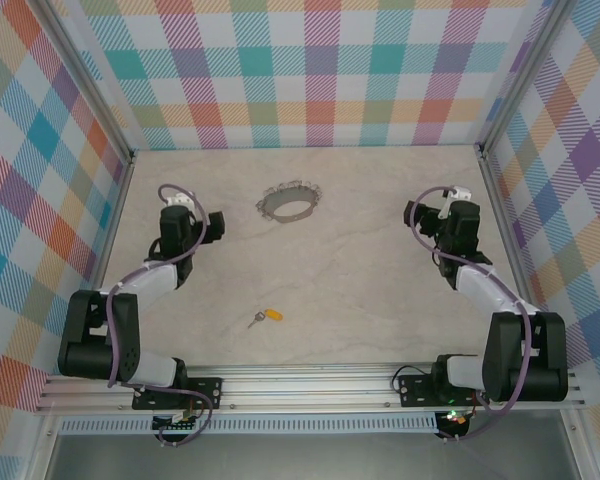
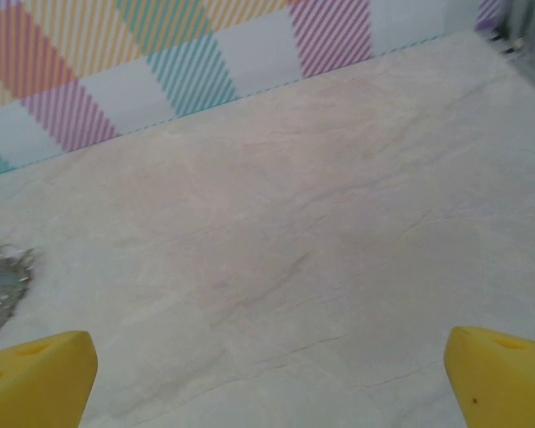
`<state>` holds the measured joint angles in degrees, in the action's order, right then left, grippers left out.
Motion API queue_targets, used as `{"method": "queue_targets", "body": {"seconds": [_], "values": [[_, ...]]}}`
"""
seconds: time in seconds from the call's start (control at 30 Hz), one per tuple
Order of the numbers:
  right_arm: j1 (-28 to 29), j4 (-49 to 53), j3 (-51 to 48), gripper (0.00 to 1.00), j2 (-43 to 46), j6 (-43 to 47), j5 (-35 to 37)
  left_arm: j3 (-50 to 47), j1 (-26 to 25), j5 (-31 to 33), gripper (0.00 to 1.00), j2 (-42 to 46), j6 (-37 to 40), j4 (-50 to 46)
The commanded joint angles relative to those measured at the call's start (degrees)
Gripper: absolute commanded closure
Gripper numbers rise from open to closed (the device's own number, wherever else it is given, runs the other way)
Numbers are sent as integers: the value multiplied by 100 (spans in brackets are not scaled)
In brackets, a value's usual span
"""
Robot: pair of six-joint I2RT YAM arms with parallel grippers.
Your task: Put the keys on the keyring
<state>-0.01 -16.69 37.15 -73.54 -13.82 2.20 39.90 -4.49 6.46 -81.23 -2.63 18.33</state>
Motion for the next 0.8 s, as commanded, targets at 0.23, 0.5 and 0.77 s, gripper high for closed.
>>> {"method": "queue_targets", "body": {"seconds": [0.23, 0.5, 0.77], "values": [[309, 915, 744, 14, -734, -990, -2473, 1999, -846, -592, 7, -587, -1682, -2362], [1501, 1964, 2223, 31, -2147, -884, -2147, 2709, -1519, -657, 9, -1357, -2358, -2726], [1971, 2754, 3955, 54, -3673, -905, -2019, 2918, -1520, -698, 8, -1479, -2680, -2923]]}}
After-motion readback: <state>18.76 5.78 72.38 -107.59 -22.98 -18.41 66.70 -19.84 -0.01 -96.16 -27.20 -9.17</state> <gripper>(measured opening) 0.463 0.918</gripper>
